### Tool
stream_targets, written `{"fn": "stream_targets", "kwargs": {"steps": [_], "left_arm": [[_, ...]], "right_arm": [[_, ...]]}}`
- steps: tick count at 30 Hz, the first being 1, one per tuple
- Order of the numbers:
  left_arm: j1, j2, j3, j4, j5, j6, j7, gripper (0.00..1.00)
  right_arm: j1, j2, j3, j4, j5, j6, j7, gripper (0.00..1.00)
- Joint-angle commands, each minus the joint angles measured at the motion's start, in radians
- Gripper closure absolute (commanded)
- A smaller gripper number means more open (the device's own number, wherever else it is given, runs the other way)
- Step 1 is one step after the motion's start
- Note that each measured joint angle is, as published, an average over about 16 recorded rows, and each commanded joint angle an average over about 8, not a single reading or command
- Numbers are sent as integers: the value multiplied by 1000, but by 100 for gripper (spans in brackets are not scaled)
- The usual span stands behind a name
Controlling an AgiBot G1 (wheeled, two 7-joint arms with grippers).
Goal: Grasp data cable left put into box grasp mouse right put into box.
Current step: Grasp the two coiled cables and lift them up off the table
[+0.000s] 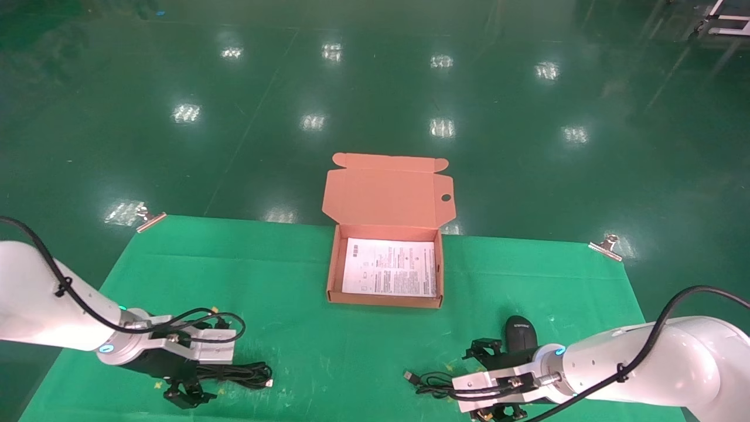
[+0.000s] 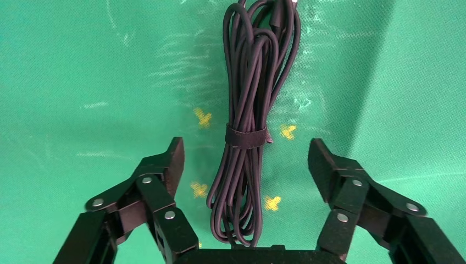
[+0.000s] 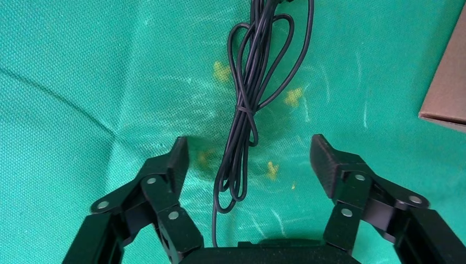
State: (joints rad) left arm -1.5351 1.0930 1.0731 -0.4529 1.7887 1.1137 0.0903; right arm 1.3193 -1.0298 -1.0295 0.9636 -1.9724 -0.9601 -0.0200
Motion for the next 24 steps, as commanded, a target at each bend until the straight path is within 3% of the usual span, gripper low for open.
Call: {"fn": "stream_targets", "kwargs": {"steps": [1,24], "left_arm": [[0,0,0,-1,0,0,-1,100],[0,-2,0,-6,1,2,-2,100]], "right_arm": [[0,0,0,1,0,-1,0,100],[1,2,1,3,2,-3,-1,100]]}}
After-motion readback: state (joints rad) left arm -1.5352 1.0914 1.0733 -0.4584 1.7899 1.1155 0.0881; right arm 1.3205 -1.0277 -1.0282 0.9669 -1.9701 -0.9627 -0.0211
